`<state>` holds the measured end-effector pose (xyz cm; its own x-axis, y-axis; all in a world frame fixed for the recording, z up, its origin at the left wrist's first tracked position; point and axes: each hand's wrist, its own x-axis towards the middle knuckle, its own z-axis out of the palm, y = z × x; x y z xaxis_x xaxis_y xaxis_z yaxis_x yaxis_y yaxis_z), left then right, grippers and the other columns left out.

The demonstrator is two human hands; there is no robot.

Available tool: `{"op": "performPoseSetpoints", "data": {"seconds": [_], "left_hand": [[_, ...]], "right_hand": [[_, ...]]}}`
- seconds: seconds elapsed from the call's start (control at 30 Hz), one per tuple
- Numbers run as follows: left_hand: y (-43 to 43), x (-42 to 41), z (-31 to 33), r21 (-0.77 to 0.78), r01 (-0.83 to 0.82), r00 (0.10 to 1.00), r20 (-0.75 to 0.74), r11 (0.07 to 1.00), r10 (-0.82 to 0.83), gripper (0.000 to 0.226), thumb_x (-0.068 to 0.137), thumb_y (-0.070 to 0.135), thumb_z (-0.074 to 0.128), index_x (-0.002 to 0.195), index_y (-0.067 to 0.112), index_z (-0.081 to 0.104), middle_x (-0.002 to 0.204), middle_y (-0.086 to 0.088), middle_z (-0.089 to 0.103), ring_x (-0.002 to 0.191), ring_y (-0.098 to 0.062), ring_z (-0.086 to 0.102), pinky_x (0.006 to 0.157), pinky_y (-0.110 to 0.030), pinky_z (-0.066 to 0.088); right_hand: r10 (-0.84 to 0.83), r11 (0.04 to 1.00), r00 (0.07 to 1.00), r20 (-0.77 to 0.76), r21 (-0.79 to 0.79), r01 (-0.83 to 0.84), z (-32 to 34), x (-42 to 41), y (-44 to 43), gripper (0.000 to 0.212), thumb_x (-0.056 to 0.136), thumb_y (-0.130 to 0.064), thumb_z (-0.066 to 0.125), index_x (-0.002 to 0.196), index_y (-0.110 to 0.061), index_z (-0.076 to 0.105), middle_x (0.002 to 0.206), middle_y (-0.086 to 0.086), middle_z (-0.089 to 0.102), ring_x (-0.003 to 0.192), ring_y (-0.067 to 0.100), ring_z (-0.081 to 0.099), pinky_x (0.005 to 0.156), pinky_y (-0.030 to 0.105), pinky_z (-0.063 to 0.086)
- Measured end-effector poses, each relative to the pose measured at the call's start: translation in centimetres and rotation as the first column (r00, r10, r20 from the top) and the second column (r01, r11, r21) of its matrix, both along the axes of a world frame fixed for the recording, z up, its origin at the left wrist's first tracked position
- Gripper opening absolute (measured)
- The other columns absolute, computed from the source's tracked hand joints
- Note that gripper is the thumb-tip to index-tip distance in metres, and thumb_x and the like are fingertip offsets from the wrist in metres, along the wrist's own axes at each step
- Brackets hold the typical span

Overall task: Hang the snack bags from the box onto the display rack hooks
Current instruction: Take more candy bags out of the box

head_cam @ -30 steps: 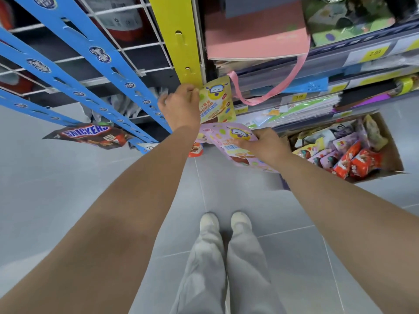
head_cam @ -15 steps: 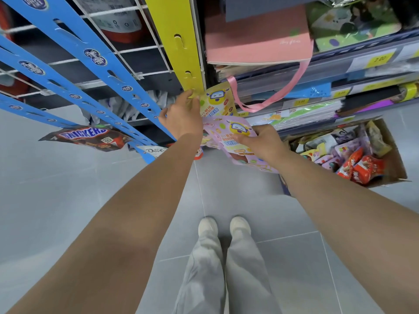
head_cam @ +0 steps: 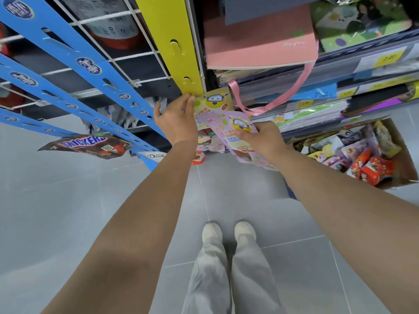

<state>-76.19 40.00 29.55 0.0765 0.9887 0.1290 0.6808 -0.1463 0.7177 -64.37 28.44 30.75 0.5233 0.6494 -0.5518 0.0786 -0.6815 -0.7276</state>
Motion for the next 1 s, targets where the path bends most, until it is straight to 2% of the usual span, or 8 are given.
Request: {"op": "performPoseSetpoints", "data": {"seconds": [0.17, 0.3, 0.43, 0.53, 0.63, 0.73, 0.87, 1.0], "left_hand": [[0.8, -0.1, -2.2, 0.186, 0.090, 0.996, -0.036, 0.978, -0.085, 0.025, 0.087, 0.030, 0.056, 0.082, 0.012, 0.074, 0.074, 0.001, 0.072, 0.066, -0.015, 0.064, 0.110, -0.024, 0.018], [1.6, -0.8, -2.1, 0.180, 0.180, 0.984, -0.036, 0.967, -0.177, 0.020, 0.088, 0.022, 0.059, 0.081, 0.008, 0.070, 0.078, -0.001, 0.070, 0.070, -0.003, 0.053, 0.112, -0.028, 0.016], [2.2, -0.6, -0.9, 0.042, 0.093, 0.992, -0.092, 0.995, -0.089, 0.015, 0.083, 0.028, 0.058, 0.076, 0.019, 0.068, 0.079, 0.005, 0.068, 0.083, -0.012, 0.060, 0.113, -0.030, 0.012], [2.1, 0.3, 0.5, -0.157, -0.039, 0.991, -0.134, 0.987, 0.018, 0.020, 0.077, 0.025, 0.056, 0.057, 0.029, 0.056, 0.060, 0.015, 0.058, 0.077, -0.010, 0.057, 0.115, -0.039, 0.019], [2.4, 0.9, 1.5, -0.424, -0.117, 0.992, -0.014, 0.898, 0.123, 0.034, 0.072, 0.024, 0.062, 0.041, 0.026, 0.048, 0.036, 0.016, 0.044, 0.058, -0.012, 0.045, 0.100, -0.041, 0.037], [2.7, 1.3, 2.5, -0.610, -0.142, 0.952, 0.131, 0.779, 0.276, 0.036, 0.061, 0.017, 0.065, 0.035, 0.015, 0.040, 0.025, 0.011, 0.029, 0.052, -0.018, 0.032, 0.078, -0.043, 0.033], [2.2, 1.8, 3.4, -0.660, -0.169, 0.911, 0.178, 0.732, 0.371, 0.027, 0.066, 0.010, 0.058, 0.054, 0.019, 0.035, 0.046, 0.003, 0.034, 0.057, -0.020, 0.031, 0.099, -0.050, 0.038], [1.7, 1.9, 3.7, -0.715, -0.133, 0.914, 0.179, 0.686, 0.363, 0.021, 0.076, 0.012, 0.051, 0.063, 0.016, 0.035, 0.065, -0.001, 0.037, 0.071, -0.022, 0.036, 0.070, -0.034, 0.032]], "right_hand": [[0.017, 1.000, 1.000, 0.008, 0.012, -0.017, -1.5, 0.0, 0.9, 0.031, 0.085, -0.026, 0.067, 0.108, -0.005, 0.069, 0.104, 0.013, 0.071, 0.096, 0.024, 0.067, 0.086, 0.035, 0.053], [0.055, 0.998, 0.998, 0.033, 0.020, -0.055, -2.3, -0.1, 1.5, 0.030, 0.085, -0.026, 0.067, 0.107, -0.006, 0.070, 0.103, 0.014, 0.071, 0.095, 0.024, 0.066, 0.079, 0.030, 0.051], [0.037, 0.999, 0.999, 0.008, 0.023, -0.037, -2.6, -0.5, 1.2, 0.028, 0.085, -0.025, 0.067, 0.105, -0.006, 0.070, 0.099, 0.013, 0.071, 0.084, 0.017, 0.064, 0.062, 0.018, 0.048], [0.035, 0.999, 0.999, 0.008, 0.009, -0.035, -2.5, -0.7, 0.8, 0.027, 0.084, -0.026, 0.068, 0.101, -0.005, 0.071, 0.090, 0.011, 0.069, 0.078, 0.014, 0.059, 0.051, 0.010, 0.041], [0.024, 1.000, 1.000, -0.012, 0.001, -0.024, -2.5, -0.9, 0.4, 0.028, 0.084, -0.026, 0.068, 0.101, -0.004, 0.071, 0.097, 0.013, 0.071, 0.081, 0.016, 0.061, 0.066, 0.023, 0.044], [0.010, 1.000, 0.999, -0.034, 0.004, -0.010, -2.4, -0.9, 0.0, 0.026, 0.084, -0.024, 0.068, 0.100, -0.003, 0.071, 0.098, 0.015, 0.071, 0.082, 0.018, 0.063, 0.062, 0.023, 0.047], [0.012, 1.000, 0.999, -0.040, 0.006, -0.012, -2.3, -0.7, -0.2, 0.028, 0.084, -0.024, 0.068, 0.103, -0.004, 0.071, 0.099, 0.014, 0.070, 0.085, 0.020, 0.065, 0.066, 0.021, 0.052], [0.018, 1.000, 0.999, -0.030, -0.005, -0.018, -2.0, -0.5, -0.3, 0.030, 0.084, -0.025, 0.068, 0.104, -0.003, 0.070, 0.103, 0.016, 0.070, 0.095, 0.026, 0.067, 0.084, 0.035, 0.053]]}}
